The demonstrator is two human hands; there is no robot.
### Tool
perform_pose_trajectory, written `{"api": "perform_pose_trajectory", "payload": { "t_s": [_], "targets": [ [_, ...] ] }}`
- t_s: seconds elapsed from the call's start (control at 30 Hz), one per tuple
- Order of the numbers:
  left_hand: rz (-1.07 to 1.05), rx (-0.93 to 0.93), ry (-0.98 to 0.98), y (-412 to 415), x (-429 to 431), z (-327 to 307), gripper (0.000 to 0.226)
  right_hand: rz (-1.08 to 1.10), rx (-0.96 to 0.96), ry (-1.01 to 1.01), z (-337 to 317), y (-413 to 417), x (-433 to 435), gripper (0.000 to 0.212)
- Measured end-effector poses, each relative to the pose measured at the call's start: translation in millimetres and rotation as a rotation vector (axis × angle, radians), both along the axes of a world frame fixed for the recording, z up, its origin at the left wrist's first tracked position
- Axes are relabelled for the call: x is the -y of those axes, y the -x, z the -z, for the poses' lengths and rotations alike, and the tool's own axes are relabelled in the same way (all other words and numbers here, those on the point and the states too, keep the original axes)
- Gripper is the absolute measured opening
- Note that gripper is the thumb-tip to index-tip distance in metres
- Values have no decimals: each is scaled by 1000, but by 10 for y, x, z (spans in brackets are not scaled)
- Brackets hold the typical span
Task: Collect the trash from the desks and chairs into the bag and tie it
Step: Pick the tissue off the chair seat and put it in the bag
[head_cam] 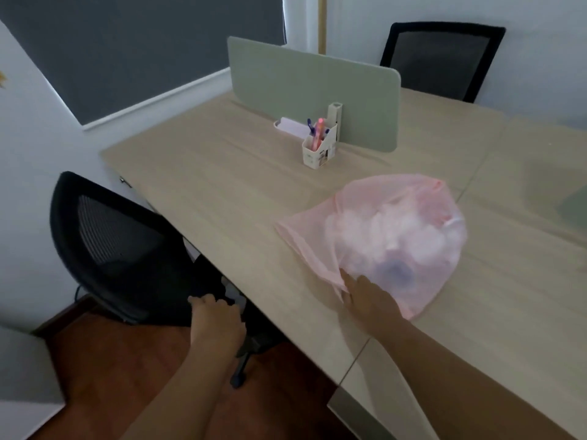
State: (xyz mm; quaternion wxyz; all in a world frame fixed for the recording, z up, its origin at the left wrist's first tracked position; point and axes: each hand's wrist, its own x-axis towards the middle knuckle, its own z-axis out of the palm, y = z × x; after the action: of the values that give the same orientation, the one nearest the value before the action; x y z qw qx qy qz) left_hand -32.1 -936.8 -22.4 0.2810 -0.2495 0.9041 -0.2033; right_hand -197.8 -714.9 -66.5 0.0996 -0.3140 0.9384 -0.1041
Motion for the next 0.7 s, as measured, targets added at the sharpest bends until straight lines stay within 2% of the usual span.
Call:
{"api": "perform_pose_trajectory", "payload": {
  "t_s": [0.17, 0.23, 0.33, 0.5, 0.7],
  "targets": [
    [-2, 118, 102, -165, 207, 46, 49, -91, -125, -110, 298, -28, 386, 47],
    [9, 148, 95, -251, 293, 76, 55, -88, -168, -156, 366, -62, 546, 40],
    [-40, 149, 44, -361, 470, 176, 69, -130, -143, -217, 381, -166, 820, 44],
    [-55, 156, -28, -562, 901, 523, 66, -156, -231, -149, 410, -315, 1296, 43],
    [-137, -64, -216, -587, 1300, 934, 69, -201, -404, 24, 562, -167, 1809, 22]
  ]
}}
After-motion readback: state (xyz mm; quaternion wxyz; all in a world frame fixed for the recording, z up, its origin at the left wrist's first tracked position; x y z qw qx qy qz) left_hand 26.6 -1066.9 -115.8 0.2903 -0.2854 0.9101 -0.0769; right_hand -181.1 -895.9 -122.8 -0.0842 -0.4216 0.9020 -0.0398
